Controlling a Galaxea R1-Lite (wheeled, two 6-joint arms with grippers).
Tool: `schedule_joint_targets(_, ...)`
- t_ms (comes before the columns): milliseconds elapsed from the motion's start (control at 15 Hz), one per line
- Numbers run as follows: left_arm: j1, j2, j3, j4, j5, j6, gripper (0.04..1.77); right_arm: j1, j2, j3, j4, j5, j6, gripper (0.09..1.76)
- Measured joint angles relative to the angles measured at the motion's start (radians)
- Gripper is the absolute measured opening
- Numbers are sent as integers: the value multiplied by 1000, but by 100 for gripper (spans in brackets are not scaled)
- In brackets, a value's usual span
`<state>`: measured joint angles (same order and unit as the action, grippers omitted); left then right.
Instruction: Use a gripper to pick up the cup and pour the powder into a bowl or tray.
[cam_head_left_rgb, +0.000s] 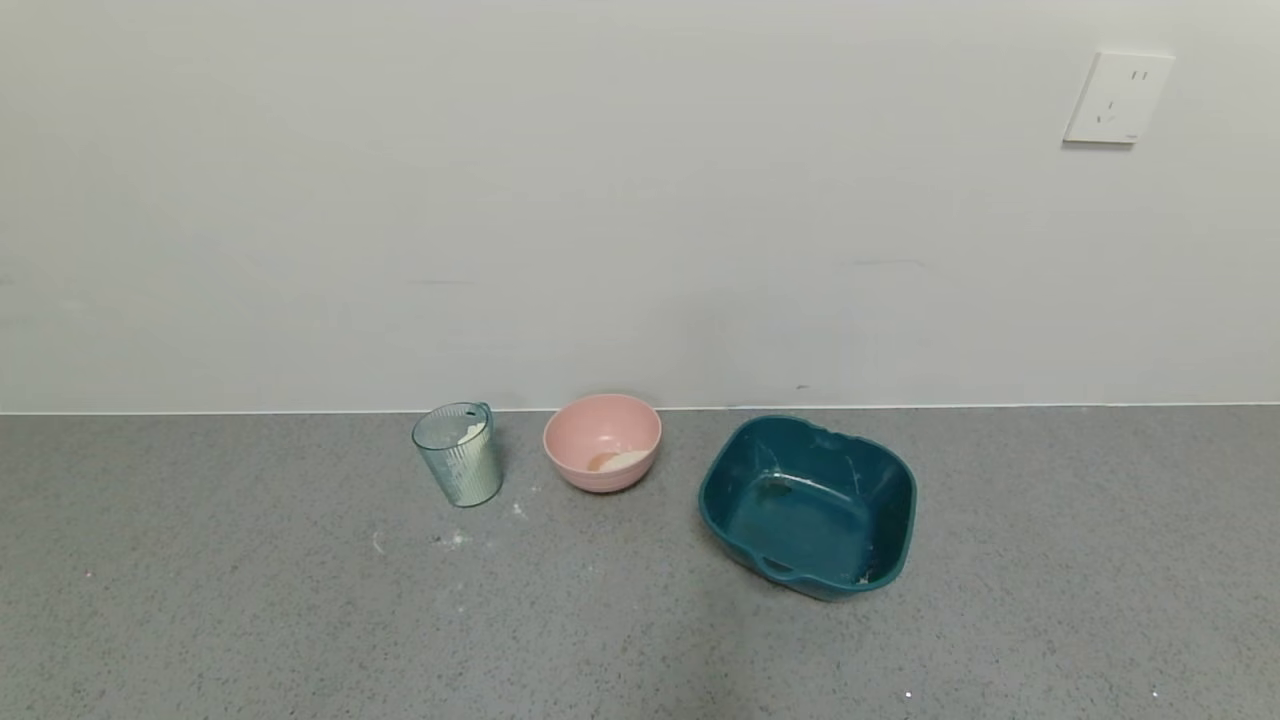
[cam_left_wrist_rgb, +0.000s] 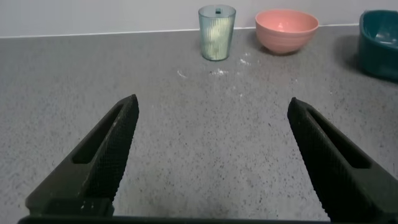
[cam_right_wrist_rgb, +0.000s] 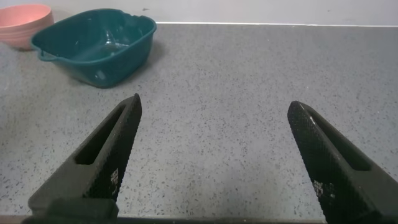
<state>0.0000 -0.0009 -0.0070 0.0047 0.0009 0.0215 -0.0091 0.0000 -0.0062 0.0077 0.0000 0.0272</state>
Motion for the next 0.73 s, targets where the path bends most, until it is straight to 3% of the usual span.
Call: schedule_joint_targets(733,0,0,5,-6,2,-47,172,0,0,0,-3,0,0,171)
